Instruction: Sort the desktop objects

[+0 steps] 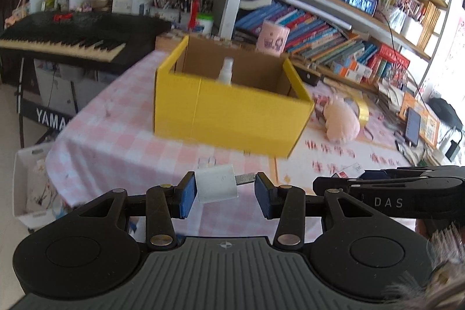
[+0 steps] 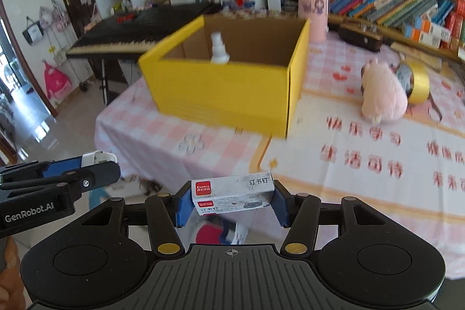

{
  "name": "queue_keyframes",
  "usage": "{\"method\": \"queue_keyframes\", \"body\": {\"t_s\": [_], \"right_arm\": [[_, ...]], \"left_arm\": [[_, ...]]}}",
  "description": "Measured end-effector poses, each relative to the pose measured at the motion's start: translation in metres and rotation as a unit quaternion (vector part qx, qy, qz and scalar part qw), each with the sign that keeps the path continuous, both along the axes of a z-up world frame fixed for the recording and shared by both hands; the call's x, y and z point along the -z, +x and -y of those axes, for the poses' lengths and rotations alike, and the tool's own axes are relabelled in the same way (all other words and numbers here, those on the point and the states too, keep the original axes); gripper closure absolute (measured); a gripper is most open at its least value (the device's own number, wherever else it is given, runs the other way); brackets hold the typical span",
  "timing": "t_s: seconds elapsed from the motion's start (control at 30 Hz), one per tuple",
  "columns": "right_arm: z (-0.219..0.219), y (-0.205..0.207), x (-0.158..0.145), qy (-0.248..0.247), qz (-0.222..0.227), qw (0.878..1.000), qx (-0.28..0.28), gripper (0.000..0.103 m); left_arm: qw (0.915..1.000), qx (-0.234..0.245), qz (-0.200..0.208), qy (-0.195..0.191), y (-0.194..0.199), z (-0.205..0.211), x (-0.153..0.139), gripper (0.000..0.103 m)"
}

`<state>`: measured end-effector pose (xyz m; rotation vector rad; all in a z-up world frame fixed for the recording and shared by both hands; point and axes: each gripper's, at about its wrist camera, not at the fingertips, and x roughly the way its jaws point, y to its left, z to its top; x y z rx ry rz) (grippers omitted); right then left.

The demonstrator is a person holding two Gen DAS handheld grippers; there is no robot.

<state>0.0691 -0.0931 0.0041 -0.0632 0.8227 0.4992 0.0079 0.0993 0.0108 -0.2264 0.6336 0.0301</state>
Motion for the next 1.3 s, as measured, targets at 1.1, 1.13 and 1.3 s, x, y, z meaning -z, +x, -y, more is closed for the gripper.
{"method": "queue_keyframes", "body": {"t_s": [1.1,1.13,1.3], "right_arm": [[-0.086,0.212,0.000,-0.099,0.100,0.969,-0.203,0.048],[-0.091,0.216,0.004,-0.111,0.100,0.964,-0.222,0.048],[-0.109,0.236,0.024,-0.171,0.077,0.938,-0.291,0.048]], "left_arm": [[0.9923,-0.039,-0.032,0.113,0.226,-0.009,0.001,0.062],[0.9920,-0.037,-0.040,0.114,0.230,-0.009,0.005,0.062],[0.9888,-0.028,-0.071,0.128,0.243,-0.007,0.019,0.062]]}}
